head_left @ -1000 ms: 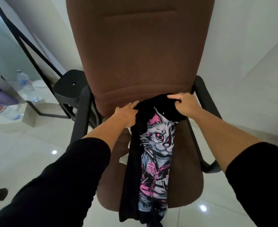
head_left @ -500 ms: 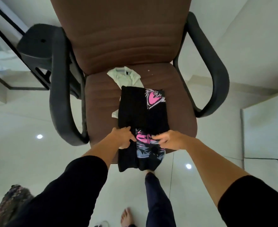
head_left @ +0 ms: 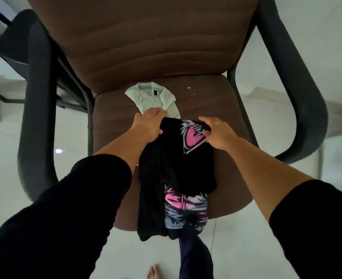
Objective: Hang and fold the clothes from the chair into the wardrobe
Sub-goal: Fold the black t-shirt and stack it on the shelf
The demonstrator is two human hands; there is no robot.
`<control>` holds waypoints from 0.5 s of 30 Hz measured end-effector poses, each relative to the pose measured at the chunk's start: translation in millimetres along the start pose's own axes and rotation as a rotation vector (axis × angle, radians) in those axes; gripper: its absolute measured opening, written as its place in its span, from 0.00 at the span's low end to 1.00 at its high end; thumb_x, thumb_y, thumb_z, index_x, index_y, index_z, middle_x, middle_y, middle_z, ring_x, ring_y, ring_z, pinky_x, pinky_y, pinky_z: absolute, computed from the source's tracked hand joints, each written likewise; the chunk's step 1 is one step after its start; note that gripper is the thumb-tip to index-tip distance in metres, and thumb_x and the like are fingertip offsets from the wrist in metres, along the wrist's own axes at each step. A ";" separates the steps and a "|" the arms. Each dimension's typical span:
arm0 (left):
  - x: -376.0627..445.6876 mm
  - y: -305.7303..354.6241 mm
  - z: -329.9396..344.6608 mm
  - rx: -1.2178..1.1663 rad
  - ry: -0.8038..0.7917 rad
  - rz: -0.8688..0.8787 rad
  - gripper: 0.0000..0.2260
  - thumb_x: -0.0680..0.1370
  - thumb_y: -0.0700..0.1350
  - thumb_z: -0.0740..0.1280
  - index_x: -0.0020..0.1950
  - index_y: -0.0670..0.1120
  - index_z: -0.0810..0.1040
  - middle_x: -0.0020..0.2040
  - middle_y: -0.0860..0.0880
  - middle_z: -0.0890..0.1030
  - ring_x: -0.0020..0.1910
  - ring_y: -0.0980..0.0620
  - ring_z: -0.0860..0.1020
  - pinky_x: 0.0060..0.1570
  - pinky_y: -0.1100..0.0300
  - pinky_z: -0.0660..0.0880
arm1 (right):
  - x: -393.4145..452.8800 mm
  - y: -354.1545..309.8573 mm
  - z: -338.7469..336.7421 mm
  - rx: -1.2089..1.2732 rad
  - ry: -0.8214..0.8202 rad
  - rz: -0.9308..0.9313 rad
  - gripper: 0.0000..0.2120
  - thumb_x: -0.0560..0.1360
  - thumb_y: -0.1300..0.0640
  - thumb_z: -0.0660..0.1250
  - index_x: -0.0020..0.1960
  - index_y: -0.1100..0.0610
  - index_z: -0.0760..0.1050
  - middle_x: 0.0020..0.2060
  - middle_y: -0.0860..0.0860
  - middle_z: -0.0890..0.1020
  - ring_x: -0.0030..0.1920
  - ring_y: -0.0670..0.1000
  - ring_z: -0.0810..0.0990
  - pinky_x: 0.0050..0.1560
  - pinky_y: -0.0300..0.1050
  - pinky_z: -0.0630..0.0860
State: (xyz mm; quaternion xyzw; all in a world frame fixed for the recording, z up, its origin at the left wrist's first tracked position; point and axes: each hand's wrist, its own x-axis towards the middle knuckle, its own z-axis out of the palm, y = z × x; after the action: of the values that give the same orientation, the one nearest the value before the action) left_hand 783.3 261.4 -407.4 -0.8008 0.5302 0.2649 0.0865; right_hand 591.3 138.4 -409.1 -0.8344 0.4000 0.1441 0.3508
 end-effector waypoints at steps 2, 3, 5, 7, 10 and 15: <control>17.8 -4.7 0.7 0.025 -0.102 -0.030 0.30 0.76 0.49 0.67 0.74 0.51 0.57 0.74 0.48 0.61 0.72 0.47 0.61 0.66 0.45 0.61 | 20.0 2.9 -3.3 -0.020 -0.063 0.006 0.26 0.79 0.59 0.60 0.75 0.51 0.58 0.73 0.56 0.64 0.72 0.57 0.64 0.70 0.48 0.62; 24.2 -7.2 1.2 0.037 -0.135 -0.041 0.31 0.76 0.50 0.68 0.74 0.51 0.57 0.73 0.48 0.63 0.71 0.46 0.62 0.65 0.44 0.61 | 28.0 5.0 -4.0 -0.024 -0.099 0.023 0.26 0.79 0.57 0.60 0.76 0.50 0.57 0.72 0.56 0.65 0.71 0.57 0.64 0.70 0.50 0.63; 32.3 -13.3 -0.9 0.053 -0.162 -0.042 0.32 0.73 0.54 0.70 0.73 0.52 0.59 0.70 0.47 0.66 0.69 0.46 0.65 0.64 0.43 0.63 | 39.3 9.8 -3.9 -0.053 -0.153 0.055 0.29 0.78 0.54 0.63 0.76 0.50 0.56 0.70 0.57 0.69 0.70 0.57 0.66 0.69 0.52 0.65; 36.3 -21.0 -5.5 0.028 -0.195 -0.017 0.31 0.72 0.56 0.71 0.71 0.53 0.63 0.66 0.49 0.69 0.66 0.46 0.68 0.63 0.44 0.63 | 45.1 10.8 -5.2 -0.132 -0.197 0.049 0.29 0.76 0.52 0.66 0.74 0.53 0.60 0.67 0.57 0.71 0.68 0.58 0.67 0.68 0.52 0.66; 36.9 -30.2 -13.3 -0.082 -0.269 0.055 0.25 0.71 0.54 0.72 0.65 0.54 0.68 0.59 0.50 0.75 0.59 0.47 0.73 0.57 0.51 0.68 | 46.4 4.9 -16.6 -0.167 -0.265 0.014 0.21 0.76 0.53 0.67 0.66 0.58 0.72 0.60 0.59 0.77 0.62 0.59 0.74 0.62 0.50 0.71; 26.0 -24.0 -36.1 -0.085 -0.041 0.138 0.16 0.74 0.50 0.70 0.59 0.53 0.72 0.51 0.52 0.73 0.55 0.48 0.74 0.52 0.54 0.66 | 44.1 -8.4 -64.0 -0.139 -0.206 -0.001 0.13 0.76 0.56 0.66 0.58 0.60 0.78 0.49 0.57 0.80 0.51 0.55 0.78 0.51 0.44 0.73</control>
State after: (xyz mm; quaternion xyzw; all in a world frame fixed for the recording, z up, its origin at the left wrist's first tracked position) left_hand 824.6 235.5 -393.7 -0.7598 0.5704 0.3087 0.0450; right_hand 623.3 72.2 -382.6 -0.8377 0.3504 0.2564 0.3313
